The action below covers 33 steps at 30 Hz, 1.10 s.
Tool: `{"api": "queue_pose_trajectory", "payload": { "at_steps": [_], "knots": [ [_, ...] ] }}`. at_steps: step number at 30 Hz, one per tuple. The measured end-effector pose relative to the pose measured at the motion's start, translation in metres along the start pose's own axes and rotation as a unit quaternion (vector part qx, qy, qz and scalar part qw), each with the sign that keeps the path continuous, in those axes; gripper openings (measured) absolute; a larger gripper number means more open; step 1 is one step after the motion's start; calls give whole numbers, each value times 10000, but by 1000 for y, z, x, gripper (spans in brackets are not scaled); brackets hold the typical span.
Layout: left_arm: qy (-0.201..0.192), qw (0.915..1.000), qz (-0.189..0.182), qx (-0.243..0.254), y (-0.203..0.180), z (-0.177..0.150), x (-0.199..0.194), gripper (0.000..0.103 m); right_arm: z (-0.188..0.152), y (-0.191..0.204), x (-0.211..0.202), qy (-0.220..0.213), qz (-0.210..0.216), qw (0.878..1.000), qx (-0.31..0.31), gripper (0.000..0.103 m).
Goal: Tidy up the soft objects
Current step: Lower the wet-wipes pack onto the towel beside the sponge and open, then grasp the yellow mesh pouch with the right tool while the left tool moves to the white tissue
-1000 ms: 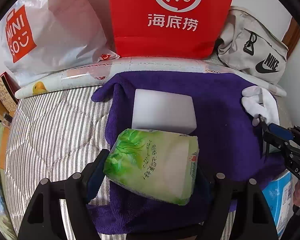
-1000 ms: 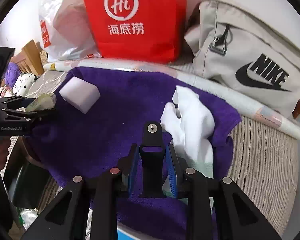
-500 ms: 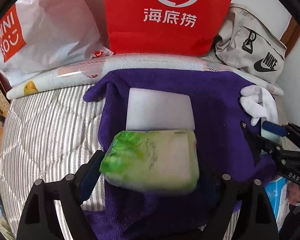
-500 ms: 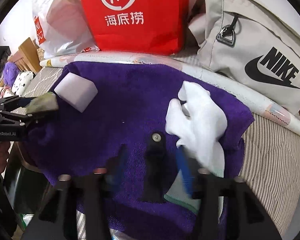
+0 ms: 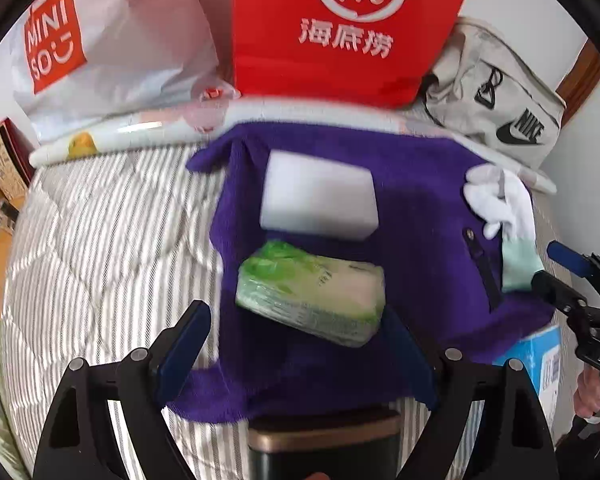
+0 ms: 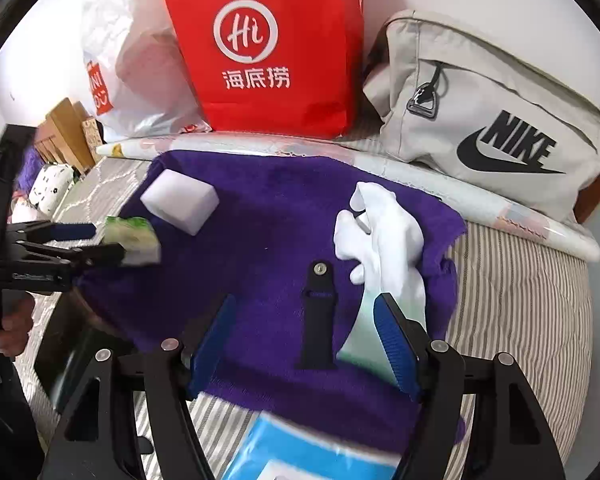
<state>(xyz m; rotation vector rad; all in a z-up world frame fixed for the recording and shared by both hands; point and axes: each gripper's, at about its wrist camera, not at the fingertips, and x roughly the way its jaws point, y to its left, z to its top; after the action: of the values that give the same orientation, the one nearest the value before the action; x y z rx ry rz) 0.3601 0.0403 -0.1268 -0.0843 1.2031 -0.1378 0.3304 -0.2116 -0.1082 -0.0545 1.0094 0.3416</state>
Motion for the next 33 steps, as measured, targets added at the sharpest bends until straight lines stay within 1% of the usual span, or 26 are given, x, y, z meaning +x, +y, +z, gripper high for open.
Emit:
{"api": "queue_pose_trajectory", "payload": {
  "at_steps": [2,7,13,16,17,23,27,29,31,33],
  "knots": [
    [35,10000,6,-46,0,-6,-2,86,-5,2,-8,-20,39,10000,4,71],
    [-106,9999,74,19,-3,-24,-21,86,-21,9,-26,-57,83,9999,-6,71],
    [-467,9989,24,-20,0,-50,-55,86,-44,22,-53,-259,289,9992,38,71],
    [-896,9958,-170,-94,1,-74,-78,86,-62,32,-68,-392,400,9984,34,71],
    [-949,9953,-176,-98,3,-79,-82,86,-67,35,-72,-415,414,9983,18,71],
    [-889,9960,-49,31,0,-122,-103,86,-107,67,-96,-298,571,9977,-203,71],
    [-815,9965,-151,-45,2,-149,-109,86,-139,87,-105,-250,795,9960,-322,71],
    [-776,9969,-121,-40,2,-165,-108,86,-154,95,-104,-185,781,9961,-358,68],
    [-780,9969,-87,-26,2,-175,-108,86,-168,99,-102,-74,779,9962,-384,59],
    [-756,9970,-131,3,2,-186,-108,86,-181,100,-102,0,828,9961,-317,56]
  ]
}}
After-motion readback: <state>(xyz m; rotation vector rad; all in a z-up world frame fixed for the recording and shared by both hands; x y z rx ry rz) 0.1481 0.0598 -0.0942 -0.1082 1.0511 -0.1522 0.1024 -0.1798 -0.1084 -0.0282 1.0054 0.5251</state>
